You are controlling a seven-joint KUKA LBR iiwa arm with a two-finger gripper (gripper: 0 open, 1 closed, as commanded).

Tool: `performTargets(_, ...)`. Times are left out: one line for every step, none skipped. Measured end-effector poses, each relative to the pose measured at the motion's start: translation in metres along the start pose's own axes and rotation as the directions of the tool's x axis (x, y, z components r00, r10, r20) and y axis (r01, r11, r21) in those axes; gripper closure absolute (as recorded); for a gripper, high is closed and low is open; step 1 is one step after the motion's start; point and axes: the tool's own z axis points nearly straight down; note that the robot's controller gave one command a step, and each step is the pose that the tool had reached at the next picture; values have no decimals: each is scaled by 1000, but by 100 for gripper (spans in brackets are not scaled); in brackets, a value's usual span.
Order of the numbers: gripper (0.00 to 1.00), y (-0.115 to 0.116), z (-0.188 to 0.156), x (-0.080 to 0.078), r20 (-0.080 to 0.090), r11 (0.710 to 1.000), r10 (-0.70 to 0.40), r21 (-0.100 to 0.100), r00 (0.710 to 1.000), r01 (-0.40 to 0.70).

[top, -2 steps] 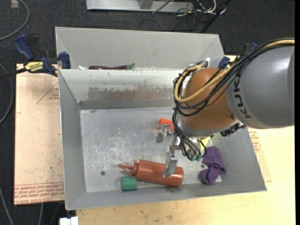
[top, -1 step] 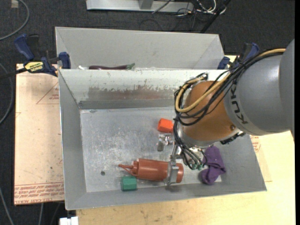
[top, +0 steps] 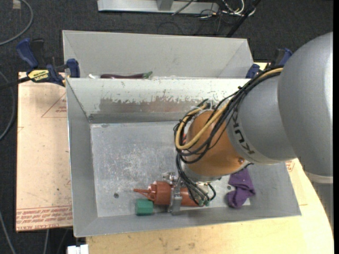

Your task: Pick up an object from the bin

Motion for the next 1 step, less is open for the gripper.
performTargets(100,0,0,0,0,1000,1,0,1000,-1)
